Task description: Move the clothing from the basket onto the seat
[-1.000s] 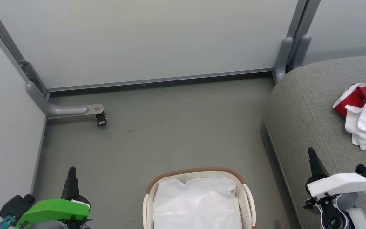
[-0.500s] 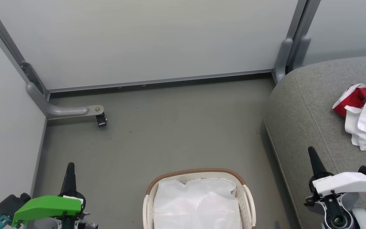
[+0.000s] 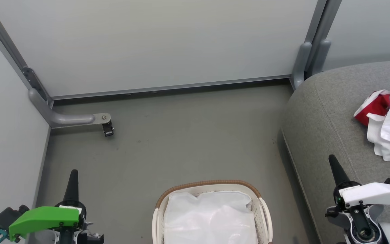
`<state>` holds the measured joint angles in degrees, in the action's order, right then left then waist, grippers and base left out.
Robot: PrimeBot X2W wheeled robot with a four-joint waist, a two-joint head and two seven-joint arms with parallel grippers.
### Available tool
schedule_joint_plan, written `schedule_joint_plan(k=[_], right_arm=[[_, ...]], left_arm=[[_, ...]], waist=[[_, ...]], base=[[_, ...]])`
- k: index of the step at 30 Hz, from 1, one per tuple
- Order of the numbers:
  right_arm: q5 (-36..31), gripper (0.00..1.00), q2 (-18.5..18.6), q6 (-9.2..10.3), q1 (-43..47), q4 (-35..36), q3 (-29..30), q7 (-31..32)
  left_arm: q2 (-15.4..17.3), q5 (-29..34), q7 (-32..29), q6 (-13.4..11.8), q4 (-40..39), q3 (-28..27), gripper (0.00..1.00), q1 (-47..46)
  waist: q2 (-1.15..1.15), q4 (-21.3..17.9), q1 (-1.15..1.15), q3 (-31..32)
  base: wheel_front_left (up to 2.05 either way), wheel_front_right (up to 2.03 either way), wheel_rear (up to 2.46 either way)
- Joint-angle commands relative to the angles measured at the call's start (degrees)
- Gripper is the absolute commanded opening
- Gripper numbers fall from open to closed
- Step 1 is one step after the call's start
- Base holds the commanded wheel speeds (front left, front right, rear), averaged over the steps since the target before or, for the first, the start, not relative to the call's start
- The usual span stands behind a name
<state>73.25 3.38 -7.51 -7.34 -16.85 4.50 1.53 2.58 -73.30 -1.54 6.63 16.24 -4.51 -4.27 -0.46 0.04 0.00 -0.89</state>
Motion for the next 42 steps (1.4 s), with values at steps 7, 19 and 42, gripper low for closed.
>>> schedule_joint_plan(k=[7, 19, 42], right_arm=[[4.38, 0.0, 0.09, 0.02, 0.64, 1.07, 0.65, 1.19], [9.73, 0.0, -0.09, 0.02, 0.75, 1.68, 1.26, 2.7], [18.71, 0.0, -0.43, 0.02, 1.1, 2.68, 2.23, 5.17]], left_arm=[[0.39, -4.5, -1.19, 0.48, -0.86, -0.65, 0.0, -1.68], [0.42, -9.73, -2.59, 0.64, -1.27, -1.24, 0.0, -2.0], [0.47, -18.8, -5.01, 1.01, -2.06, -2.19, 0.0, -2.66]], waist=[[0.32, -0.01, 0.0, 0.14], [0.37, -0.02, 0.0, 0.36], [0.45, -0.03, 0.0, 0.79]], base=[[0.0, 0.0, 0.0], [0.0, 0.0, 0.0], [0.0, 0.0, 0.0]])
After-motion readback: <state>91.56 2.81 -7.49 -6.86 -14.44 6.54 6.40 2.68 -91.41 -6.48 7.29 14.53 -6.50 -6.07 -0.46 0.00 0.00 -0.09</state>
